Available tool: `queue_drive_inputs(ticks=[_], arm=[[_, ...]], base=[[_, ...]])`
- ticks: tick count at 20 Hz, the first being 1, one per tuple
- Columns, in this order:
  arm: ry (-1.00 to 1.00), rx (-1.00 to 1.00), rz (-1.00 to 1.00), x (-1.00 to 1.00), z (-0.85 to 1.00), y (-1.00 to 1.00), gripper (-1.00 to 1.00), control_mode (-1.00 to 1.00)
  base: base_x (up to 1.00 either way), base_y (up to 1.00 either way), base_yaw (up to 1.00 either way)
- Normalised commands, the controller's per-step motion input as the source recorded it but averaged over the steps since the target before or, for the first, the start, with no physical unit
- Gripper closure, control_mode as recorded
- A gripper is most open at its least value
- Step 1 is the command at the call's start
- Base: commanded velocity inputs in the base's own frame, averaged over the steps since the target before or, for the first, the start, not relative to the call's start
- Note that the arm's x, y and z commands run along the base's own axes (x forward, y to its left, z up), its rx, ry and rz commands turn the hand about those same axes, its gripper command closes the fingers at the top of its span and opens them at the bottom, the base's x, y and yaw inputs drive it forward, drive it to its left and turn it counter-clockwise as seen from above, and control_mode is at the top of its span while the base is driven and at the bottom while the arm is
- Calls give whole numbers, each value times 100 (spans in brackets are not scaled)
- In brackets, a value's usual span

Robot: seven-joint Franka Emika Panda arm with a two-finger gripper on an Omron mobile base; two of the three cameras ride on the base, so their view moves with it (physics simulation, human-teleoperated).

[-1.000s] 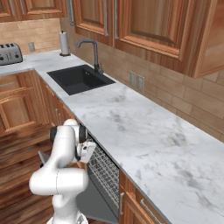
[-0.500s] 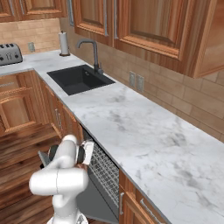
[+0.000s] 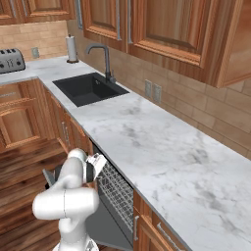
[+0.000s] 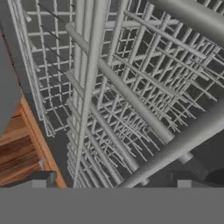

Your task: Open the dishwasher door and pull out the top rack.

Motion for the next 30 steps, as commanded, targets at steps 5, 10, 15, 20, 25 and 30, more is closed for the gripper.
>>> queue_drive_inputs(ticks=[5, 10, 15, 20, 25, 30], arm=[[45, 50, 0, -35, -75, 0, -100, -100], [37, 45, 0, -68, -92, 7, -100, -100], [31, 40, 0, -99, -100, 34, -100, -100], [25, 37, 0, -100, -100, 54, -100, -100], [24, 35, 0, -100, -100, 63, -100, -100], [19, 31, -2, -100, -100, 76, -100, -100]], base=[[0, 0, 0], [0, 0, 0], [0, 0, 0], [0, 0, 0], [0, 0, 0], [0, 0, 0]])
